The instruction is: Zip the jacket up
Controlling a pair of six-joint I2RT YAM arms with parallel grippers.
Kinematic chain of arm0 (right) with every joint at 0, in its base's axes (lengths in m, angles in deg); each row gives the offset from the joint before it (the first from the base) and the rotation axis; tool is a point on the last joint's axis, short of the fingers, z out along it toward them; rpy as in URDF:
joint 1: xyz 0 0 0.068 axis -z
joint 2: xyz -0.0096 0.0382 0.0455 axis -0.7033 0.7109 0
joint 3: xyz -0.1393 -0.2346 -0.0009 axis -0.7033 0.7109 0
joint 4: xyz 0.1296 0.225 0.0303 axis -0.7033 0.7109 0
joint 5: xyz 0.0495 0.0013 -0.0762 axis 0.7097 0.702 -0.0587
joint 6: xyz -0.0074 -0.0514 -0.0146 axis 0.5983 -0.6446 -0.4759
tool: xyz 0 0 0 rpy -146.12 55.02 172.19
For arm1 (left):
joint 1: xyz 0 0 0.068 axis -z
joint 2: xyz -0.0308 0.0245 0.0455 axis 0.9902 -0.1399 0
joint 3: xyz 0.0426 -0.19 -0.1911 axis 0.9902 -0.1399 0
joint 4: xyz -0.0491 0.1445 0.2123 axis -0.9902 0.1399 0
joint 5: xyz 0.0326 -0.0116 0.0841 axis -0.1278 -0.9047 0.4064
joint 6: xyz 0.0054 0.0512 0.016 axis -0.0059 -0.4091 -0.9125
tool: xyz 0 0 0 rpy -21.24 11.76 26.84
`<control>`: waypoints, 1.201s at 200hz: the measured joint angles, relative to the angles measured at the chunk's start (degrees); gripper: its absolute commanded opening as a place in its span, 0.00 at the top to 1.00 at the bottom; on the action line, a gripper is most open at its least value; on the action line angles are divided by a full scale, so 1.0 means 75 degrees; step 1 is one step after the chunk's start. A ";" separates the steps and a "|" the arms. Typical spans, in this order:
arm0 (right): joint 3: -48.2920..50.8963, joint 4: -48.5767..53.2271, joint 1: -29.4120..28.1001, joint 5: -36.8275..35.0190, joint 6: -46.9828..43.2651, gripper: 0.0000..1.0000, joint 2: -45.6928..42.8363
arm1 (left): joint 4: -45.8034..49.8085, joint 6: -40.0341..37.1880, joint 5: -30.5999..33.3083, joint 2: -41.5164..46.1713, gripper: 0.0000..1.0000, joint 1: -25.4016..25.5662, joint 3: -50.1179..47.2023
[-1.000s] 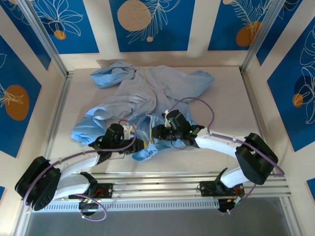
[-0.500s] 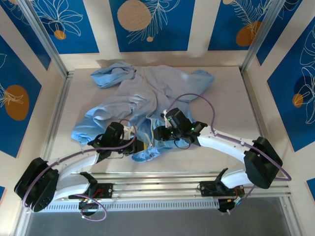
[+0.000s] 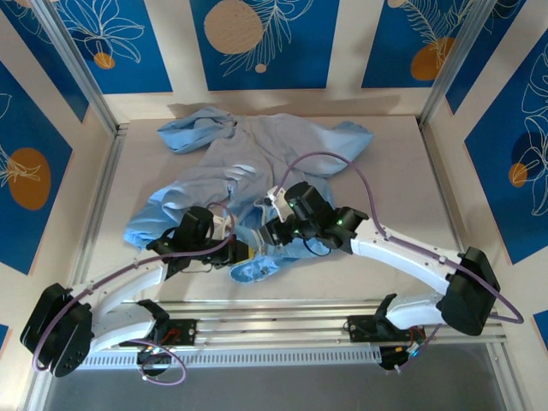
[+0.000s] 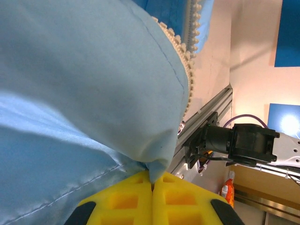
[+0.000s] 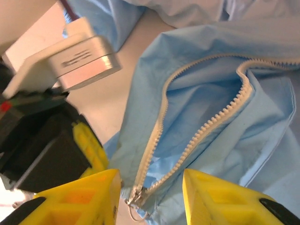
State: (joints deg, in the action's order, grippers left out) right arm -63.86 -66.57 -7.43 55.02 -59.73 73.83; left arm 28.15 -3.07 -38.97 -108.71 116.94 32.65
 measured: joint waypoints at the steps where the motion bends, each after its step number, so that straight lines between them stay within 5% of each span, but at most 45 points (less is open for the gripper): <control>1: 0.0003 0.0006 -0.0012 -0.0009 -0.0026 0.59 -0.0009 | 0.0003 0.0000 0.0000 0.0000 1.00 0.0000 0.0000; 60: 0.0612 0.0140 -0.1122 -0.0970 -0.2288 0.47 -0.0315 | 0.0166 0.0000 -0.0044 0.0000 1.00 -0.0041 0.0122; 143: 0.0801 0.0064 -0.1489 -0.1349 -0.3075 0.45 0.0452 | 0.0309 -0.0003 -0.0146 -0.0143 1.00 -0.0050 0.0388; 240: 0.0801 -0.0157 -0.1443 -0.1827 -0.3194 0.75 0.0720 | 0.0306 0.0003 -0.0140 -0.0070 1.00 -0.0050 0.0385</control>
State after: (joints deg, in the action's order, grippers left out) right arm -57.84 -67.75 -18.25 41.32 -83.68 79.23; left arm 30.45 -3.05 -40.02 -109.23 116.57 35.53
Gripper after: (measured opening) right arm 0.277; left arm 0.057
